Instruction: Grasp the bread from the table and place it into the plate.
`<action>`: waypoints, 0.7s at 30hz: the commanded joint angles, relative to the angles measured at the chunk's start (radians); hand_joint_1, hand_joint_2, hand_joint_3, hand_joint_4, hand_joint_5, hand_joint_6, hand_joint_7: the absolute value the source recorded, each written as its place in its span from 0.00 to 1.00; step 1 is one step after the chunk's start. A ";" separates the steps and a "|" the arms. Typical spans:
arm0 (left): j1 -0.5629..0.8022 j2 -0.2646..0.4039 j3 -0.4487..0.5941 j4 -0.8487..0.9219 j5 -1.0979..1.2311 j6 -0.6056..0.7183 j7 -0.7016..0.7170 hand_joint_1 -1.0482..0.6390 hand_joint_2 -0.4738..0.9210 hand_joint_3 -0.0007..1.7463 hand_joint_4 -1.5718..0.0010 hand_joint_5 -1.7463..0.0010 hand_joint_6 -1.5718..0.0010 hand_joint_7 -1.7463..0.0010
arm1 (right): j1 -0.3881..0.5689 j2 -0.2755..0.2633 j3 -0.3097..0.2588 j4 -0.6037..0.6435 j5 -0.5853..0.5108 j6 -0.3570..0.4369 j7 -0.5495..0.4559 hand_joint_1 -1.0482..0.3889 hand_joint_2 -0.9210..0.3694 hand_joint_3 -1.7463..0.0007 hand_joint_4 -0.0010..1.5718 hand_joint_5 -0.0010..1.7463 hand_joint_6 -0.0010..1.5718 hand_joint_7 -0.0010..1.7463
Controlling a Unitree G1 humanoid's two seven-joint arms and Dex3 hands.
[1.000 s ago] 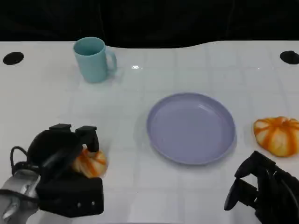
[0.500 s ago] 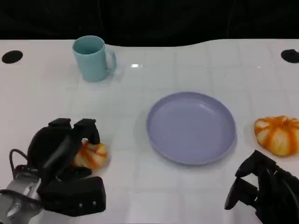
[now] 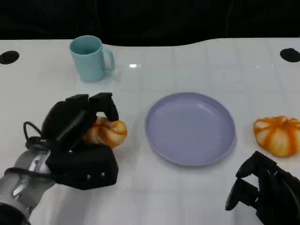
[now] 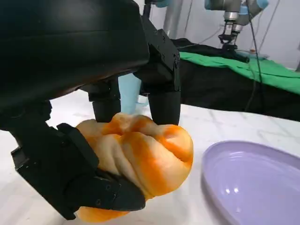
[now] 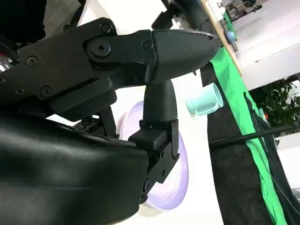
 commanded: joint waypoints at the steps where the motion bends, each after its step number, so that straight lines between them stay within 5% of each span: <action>1: -0.040 -0.017 0.010 -0.035 -0.017 0.027 -0.052 0.49 0.71 0.64 0.45 0.00 0.57 0.00 | 0.003 -0.006 -0.011 0.000 0.009 -0.011 0.005 0.36 0.00 0.77 0.40 1.00 0.31 0.92; 21: -0.236 -0.173 -0.057 0.128 0.020 -0.035 -0.031 0.52 0.67 0.71 0.43 0.00 0.56 0.00 | 0.013 -0.006 -0.003 -0.010 0.013 0.004 0.008 0.37 0.00 0.77 0.38 1.00 0.29 0.93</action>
